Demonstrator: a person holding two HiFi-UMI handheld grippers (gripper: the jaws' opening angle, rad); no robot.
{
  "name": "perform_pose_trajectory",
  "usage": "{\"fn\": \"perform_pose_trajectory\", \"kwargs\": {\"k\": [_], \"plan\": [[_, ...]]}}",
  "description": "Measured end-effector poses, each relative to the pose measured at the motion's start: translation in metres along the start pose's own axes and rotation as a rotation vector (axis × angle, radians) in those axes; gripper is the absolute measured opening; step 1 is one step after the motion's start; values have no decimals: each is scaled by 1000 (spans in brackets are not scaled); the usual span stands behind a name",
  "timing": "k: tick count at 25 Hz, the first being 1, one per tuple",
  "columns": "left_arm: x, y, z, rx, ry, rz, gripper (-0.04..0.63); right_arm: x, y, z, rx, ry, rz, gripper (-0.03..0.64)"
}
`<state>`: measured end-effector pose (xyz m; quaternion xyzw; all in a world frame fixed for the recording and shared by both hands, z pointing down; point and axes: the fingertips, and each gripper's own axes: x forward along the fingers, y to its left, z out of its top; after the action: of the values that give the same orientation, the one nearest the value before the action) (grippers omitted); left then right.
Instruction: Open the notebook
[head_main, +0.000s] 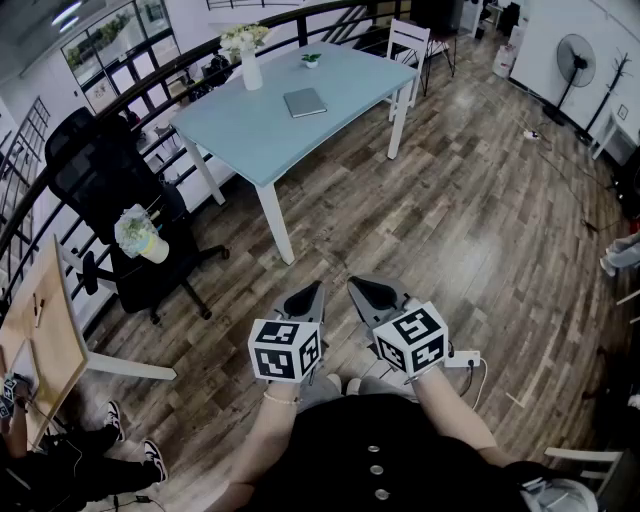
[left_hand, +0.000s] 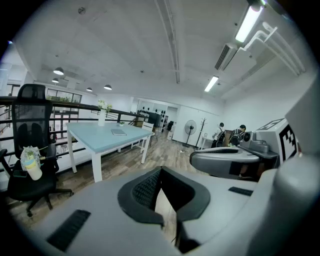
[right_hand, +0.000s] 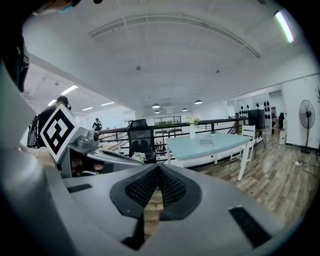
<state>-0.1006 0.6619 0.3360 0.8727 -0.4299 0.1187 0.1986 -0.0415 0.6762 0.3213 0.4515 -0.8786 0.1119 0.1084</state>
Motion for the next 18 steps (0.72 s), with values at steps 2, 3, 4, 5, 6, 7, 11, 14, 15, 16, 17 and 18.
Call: {"fn": "perform_pose_trajectory", "kwargs": {"k": [2, 3, 4, 5, 6, 7, 11, 14, 15, 16, 17, 18], "plan": [[2, 0, 0, -1, 4, 0, 17, 2, -1, -1, -1, 1, 6, 2], [4, 0, -1, -1, 5, 1, 17, 3, -1, -2, -2, 3, 8, 3], [4, 0, -1, -1, 7, 1, 17, 3, -1, -3, -1, 5, 10, 3], [5, 0, -1, -1, 8, 1, 17, 3, -1, -4, -1, 8, 13, 2], [6, 0, -2, -3, 8, 1, 17, 3, -1, -4, -2, 9, 16, 2], [7, 0, -2, -6, 8, 1, 17, 4, -1, -4, -2, 10, 19, 3], [10, -1, -4, -6, 18, 0, 17, 6, -4, -7, 3, 18, 26, 3], [12, -3, -5, 1, 25, 3, 17, 6, -4, -8, 3, 22, 32, 2], [13, -3, -4, 3, 24, 4, 17, 6, -4, -7, 3, 19, 36, 2], [13, -4, -3, 2, 19, 3, 17, 6, -4, -6, 3, 16, 39, 2], [14, -5, -2, -2, 9, -1, 17, 5, -4, -6, 3, 12, 42, 2], [15, -6, 0, -11, -3, -8, 17, 5, -5, -5, 3, 7, 43, 2]]}}
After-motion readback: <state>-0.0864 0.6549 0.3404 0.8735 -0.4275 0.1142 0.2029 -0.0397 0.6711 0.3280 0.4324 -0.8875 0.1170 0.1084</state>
